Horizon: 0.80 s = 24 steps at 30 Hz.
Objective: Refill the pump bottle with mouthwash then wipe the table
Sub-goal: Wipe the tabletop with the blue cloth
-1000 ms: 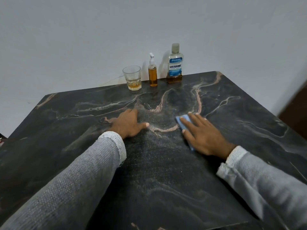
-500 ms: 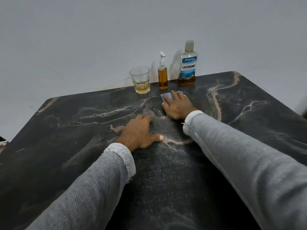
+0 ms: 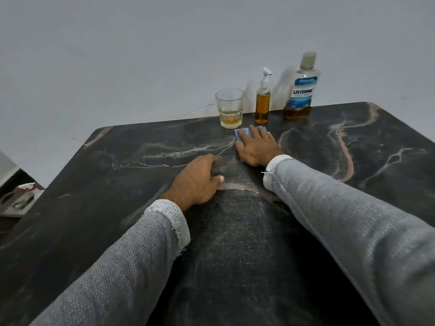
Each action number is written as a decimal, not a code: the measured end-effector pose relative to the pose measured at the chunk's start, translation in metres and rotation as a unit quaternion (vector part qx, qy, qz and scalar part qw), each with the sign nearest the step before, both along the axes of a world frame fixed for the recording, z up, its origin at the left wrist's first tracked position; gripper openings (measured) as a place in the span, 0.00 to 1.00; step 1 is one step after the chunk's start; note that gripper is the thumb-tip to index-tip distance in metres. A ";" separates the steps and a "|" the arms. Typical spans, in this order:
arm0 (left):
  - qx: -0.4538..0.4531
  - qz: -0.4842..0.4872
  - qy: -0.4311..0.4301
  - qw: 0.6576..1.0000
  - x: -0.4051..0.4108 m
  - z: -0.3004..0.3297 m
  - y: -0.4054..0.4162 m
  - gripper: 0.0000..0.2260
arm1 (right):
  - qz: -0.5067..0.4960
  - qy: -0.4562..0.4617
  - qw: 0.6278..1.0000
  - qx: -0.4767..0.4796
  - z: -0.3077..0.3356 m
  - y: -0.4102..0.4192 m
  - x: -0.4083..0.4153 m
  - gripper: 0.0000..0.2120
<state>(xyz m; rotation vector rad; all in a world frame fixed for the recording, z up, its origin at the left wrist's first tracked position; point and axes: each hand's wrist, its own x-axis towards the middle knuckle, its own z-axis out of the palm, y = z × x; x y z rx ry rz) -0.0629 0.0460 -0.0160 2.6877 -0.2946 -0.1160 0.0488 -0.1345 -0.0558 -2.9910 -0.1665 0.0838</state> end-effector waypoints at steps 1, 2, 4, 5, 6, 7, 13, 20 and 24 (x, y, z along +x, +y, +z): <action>0.000 0.006 -0.003 1.000 0.001 0.001 0.004 0.20 | 0.011 -0.005 1.000 -0.001 0.000 0.011 0.000 0.28; 0.001 0.011 -0.009 1.000 0.001 0.003 0.008 0.19 | 0.024 -0.011 1.000 -0.003 0.000 0.022 -0.001 0.27; 0.004 0.020 -0.018 1.000 0.000 0.007 0.014 0.16 | 0.065 -0.011 0.998 -0.010 0.001 0.046 -0.009 0.27; 0.001 0.024 -0.023 0.999 -0.001 0.009 0.016 0.15 | 0.092 -0.008 0.996 -0.017 0.002 0.058 -0.016 0.27; -0.004 0.030 -0.027 0.999 -0.003 0.013 0.017 0.15 | 0.123 -0.004 0.992 -0.023 0.003 0.069 -0.026 0.27; -0.008 0.036 -0.029 0.999 -0.004 0.017 0.018 0.15 | 0.156 -0.002 0.987 -0.026 0.003 0.079 -0.038 0.27; -0.009 0.068 -0.028 0.997 -0.022 0.035 0.027 0.18 | 0.318 -0.035 0.947 0.005 0.003 0.071 -0.141 0.26; -0.011 0.083 -0.019 0.996 -0.045 0.039 0.047 0.20 | 0.192 -0.030 0.981 -0.001 0.006 -0.047 -0.158 0.31; -0.006 0.083 -0.015 0.996 -0.049 0.038 0.052 0.21 | 0.040 -0.019 0.999 -0.007 -0.001 -0.033 -0.109 0.29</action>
